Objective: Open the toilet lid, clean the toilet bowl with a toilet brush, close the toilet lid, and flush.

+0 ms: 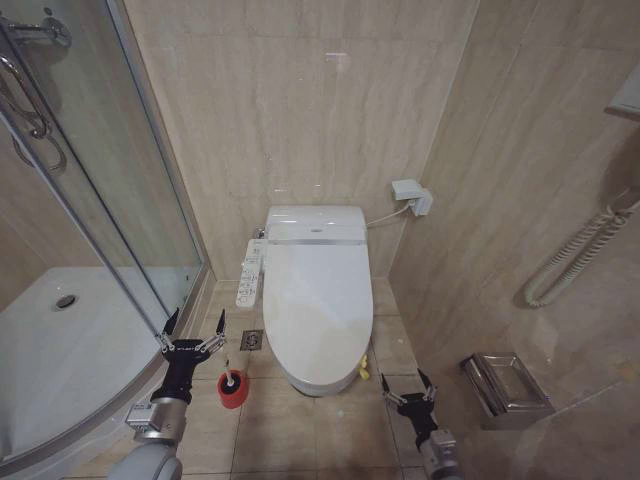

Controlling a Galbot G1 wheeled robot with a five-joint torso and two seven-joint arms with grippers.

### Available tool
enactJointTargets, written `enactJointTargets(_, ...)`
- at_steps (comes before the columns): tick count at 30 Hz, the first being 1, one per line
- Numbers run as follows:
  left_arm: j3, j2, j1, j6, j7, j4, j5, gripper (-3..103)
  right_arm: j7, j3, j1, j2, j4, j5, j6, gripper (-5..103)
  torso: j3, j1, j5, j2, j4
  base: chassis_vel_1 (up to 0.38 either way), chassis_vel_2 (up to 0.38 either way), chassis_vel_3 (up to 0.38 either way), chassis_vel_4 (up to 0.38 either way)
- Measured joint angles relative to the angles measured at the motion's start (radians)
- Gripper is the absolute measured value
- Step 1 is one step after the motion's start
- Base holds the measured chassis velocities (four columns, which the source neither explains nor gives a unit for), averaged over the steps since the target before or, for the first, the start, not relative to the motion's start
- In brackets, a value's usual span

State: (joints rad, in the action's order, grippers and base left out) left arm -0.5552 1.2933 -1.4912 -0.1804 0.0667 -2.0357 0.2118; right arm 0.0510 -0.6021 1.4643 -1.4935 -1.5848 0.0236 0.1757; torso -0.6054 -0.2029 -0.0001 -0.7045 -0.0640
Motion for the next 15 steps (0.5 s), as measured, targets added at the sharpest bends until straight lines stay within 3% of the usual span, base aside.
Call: enactJointTargets(15,0.0,0.0,0.0,0.0,0.0,0.0,0.0,100,-0.012,0.055,-0.133,-0.02,0.185,0.001,0.011,100,0.0,0.0,0.0,0.0,0.0001,0.0,0.0,0.0,0.0)
